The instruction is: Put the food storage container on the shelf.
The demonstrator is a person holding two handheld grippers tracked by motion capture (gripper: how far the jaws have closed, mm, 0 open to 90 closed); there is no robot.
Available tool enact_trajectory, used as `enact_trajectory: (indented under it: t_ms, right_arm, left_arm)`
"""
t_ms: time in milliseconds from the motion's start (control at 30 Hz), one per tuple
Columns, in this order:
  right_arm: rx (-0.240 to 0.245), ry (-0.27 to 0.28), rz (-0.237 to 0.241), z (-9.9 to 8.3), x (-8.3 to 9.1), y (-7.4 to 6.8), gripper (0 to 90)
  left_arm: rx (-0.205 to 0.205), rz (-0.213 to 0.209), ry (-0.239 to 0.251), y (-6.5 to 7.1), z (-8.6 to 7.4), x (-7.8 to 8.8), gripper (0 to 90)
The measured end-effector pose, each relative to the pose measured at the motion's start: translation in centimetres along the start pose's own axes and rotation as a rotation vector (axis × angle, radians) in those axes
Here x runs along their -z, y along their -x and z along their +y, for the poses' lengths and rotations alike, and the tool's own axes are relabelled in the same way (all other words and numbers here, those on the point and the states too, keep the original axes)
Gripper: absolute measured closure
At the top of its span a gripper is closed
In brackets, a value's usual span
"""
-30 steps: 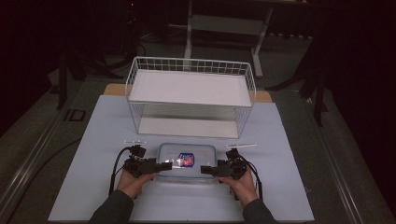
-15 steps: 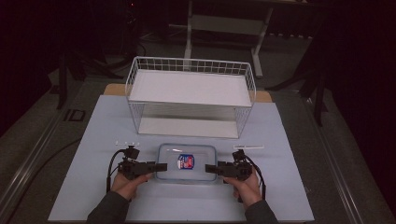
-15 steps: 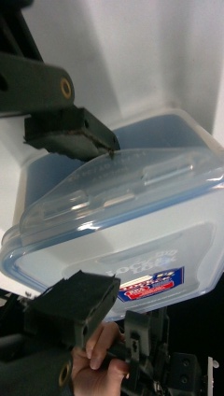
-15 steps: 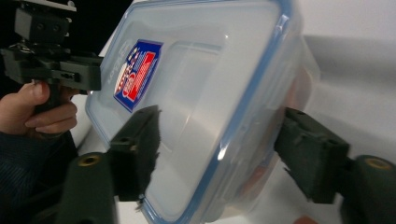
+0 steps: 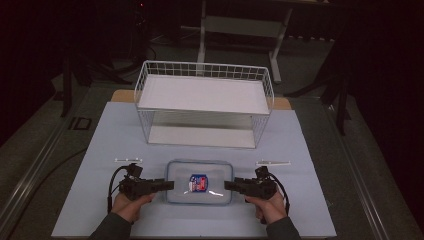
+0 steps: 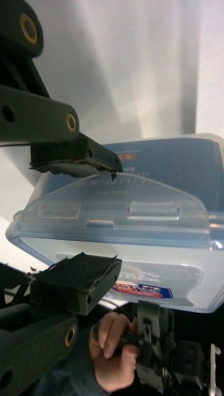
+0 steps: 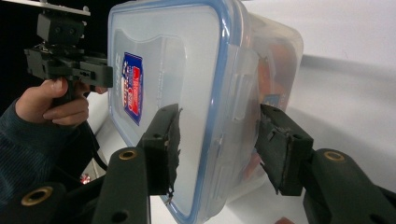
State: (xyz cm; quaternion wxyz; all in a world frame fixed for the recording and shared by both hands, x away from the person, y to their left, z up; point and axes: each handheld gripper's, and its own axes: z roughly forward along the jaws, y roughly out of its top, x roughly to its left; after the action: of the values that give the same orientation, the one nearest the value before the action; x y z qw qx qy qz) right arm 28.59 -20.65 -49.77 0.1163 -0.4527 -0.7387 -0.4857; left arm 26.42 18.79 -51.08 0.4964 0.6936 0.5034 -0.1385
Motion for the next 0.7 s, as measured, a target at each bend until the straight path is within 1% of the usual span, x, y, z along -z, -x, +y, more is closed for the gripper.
enact_trajectory:
  t_ms: [33,67,100,167,200,233,367,533,600,633,700]
  right_arm:
    - [0.001,-0.001,-0.002,-0.02,0.0,-0.08,50.3]
    - [0.001,-0.001,-0.002,-0.02,0.0,-0.08,50.3]
    - [0.009,0.001,-0.013,-0.03,-0.03,-0.2,50.0]
    - [0.013,0.0,-0.018,-0.04,-0.02,-0.37,49.9]
    - [0.013,0.0,-0.018,-0.04,-0.02,-0.37,49.9]
    - [0.024,0.003,-0.024,-0.11,0.0,-0.44,50.0]
    - [0.02,0.006,-0.028,-0.18,0.03,-0.57,50.1]
    - [0.023,0.007,-0.033,-0.25,-0.02,-0.75,50.2]
    - [0.018,0.006,-0.033,-0.29,-0.08,-0.86,50.3]
    - [0.017,0.007,-0.033,-0.35,-0.18,-0.92,50.3]
    - [0.02,0.012,-0.029,-0.35,-0.23,-0.98,50.3]
  left_arm:
    - [-0.015,0.018,-0.002,0.25,-0.03,-0.01,49.3]
    - [-0.015,0.018,-0.002,0.25,-0.03,-0.01,49.0]
    - [-0.012,0.031,0.003,0.51,-0.16,-0.03,48.7]
    - [-0.012,0.038,0.011,0.6,-0.28,-0.02,48.7]
    - [-0.012,0.038,0.011,0.6,-0.28,-0.02,48.7]
    - [-0.012,0.039,0.012,0.65,-0.31,-0.01,48.7]
    - [-0.004,0.033,0.015,0.55,-0.33,0.02,48.9]
    - [-0.008,0.036,0.016,0.58,-0.32,0.16,48.9]
    - [-0.011,0.041,0.02,0.63,-0.28,0.33,49.0]
    - [-0.011,0.045,0.03,0.66,-0.24,0.5,49.0]
    - [-0.01,0.043,0.038,0.69,-0.22,0.64,49.1]
